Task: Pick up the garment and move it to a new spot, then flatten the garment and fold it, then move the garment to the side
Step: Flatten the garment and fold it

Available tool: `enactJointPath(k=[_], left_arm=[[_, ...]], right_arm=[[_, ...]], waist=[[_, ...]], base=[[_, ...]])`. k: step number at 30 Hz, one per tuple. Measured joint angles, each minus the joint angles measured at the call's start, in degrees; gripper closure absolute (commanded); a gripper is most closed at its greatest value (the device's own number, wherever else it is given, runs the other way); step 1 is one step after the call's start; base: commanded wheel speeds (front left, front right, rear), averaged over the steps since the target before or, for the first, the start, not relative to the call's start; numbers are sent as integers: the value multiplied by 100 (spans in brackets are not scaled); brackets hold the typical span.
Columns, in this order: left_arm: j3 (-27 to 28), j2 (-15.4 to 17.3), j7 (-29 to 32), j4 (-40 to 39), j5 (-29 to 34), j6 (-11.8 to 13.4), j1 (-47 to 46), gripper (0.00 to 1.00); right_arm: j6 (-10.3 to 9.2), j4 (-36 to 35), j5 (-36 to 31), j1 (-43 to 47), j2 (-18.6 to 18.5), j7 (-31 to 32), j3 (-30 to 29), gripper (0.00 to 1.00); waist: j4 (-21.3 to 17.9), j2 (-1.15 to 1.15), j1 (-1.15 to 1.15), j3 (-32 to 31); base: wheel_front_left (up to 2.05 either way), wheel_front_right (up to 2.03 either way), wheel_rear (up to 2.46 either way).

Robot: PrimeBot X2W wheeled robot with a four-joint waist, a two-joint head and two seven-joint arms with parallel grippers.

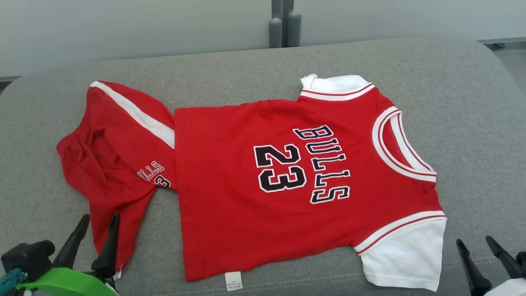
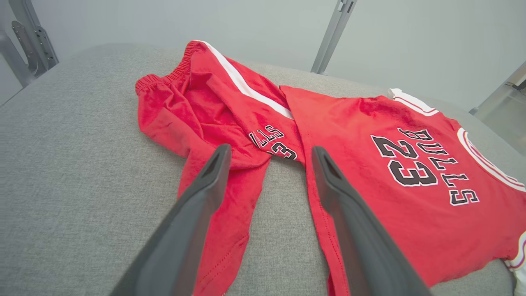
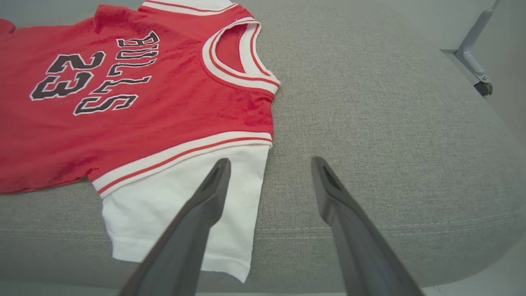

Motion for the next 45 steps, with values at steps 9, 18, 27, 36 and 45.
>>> enactJointPath(k=[9,18,27,36,45], left_arm=[[-242,-504,0,-158,391,16,248,0],[-680,-817,1,20,520,-163,239,0],[-817,-895,7,279,552,-388,196,0],[-837,-979,7,465,547,-525,32,0],[-958,-1021,51,626,522,-630,-30,0]], right_arm=[[0,375,-447,-307,283,29,123,0],[0,878,-535,-564,636,386,606,0],[1,1403,-458,-660,899,553,686,0],[160,1753,-387,-1062,1072,555,734,32],[366,2083,-156,-1126,1237,603,725,100]], waist=[[8,0,0,372],[-30,0,0,788],[-128,0,0,897],[-239,0,0,931],[-245,0,0,902]], base=[[0,0,0],[0,0,0],[0,0,0],[0,0,0],[0,0,0]])
